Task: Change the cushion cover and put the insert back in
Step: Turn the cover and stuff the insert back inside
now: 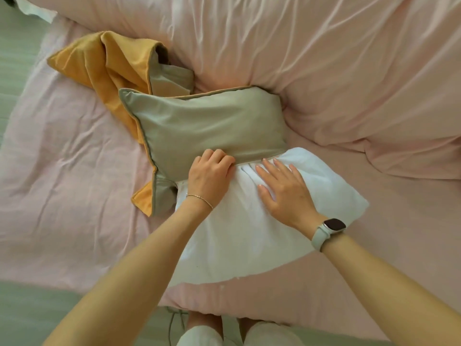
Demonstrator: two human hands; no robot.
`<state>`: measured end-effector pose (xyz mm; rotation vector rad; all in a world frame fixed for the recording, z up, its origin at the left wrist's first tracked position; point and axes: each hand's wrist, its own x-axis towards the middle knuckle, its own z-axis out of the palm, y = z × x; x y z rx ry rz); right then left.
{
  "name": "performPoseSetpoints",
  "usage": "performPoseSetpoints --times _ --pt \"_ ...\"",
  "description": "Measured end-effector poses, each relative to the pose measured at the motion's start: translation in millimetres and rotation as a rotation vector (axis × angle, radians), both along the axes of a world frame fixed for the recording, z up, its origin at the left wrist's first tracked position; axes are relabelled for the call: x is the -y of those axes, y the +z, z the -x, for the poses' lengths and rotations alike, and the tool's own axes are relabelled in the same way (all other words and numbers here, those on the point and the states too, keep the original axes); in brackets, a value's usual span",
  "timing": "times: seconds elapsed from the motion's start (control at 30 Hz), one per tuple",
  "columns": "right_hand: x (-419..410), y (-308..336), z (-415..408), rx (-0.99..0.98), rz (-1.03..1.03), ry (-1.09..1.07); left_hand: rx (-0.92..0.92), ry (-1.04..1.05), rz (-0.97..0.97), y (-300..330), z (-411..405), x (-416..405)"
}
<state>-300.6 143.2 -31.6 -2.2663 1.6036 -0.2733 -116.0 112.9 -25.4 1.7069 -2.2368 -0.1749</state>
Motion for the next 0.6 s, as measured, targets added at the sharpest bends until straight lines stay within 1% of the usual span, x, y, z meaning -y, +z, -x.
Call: performPoseSetpoints --times 0.1,0.2,0.27,0.33,0.37,0.43,0.47,0.53,0.57,0.6 --pt "-9.2 -5.6 -3.4 -0.018 0.039 0.078 0.159 -0.059 -0.009 -5.4 -5.9 8.9" --pt "-7.2 -9.6 -25.2 -0.054 0.005 0.146 0.204 -0.064 -0.072 -9.8 -15.5 8.0" --pt "-2.1 -11.3 -43.4 -0.119 -0.061 0.194 0.135 0.004 -0.136 -7.3 -20.6 10.8" --pt "8.4 -18.3 -55.2 -0.215 -0.146 0.243 -0.012 0.159 -0.262 3.7 -21.4 14.7" --pt "15.4 -22.8 -58.3 -0.271 -0.190 0.245 -0.100 0.193 -0.314 9.3 -20.3 13.4" --pt "28.6 -32.9 -62.5 -0.350 -0.217 0.232 -0.208 0.138 -0.376 12.8 -19.4 1.9" --pt "31.3 -35.6 -63.0 -0.366 -0.208 0.237 -0.208 0.100 -0.408 13.7 -21.2 -6.9" --pt "23.0 -33.5 -60.3 -0.336 -0.148 0.280 -0.189 0.151 -0.471 11.4 -35.3 -18.2" --pt "13.7 -28.8 -56.8 -0.249 -0.096 0.298 -0.184 0.218 -0.495 9.3 -45.7 -19.0" --pt "3.3 -24.3 -50.7 -0.110 -0.021 0.304 -0.180 0.266 -0.508 6.5 -56.0 -18.7"
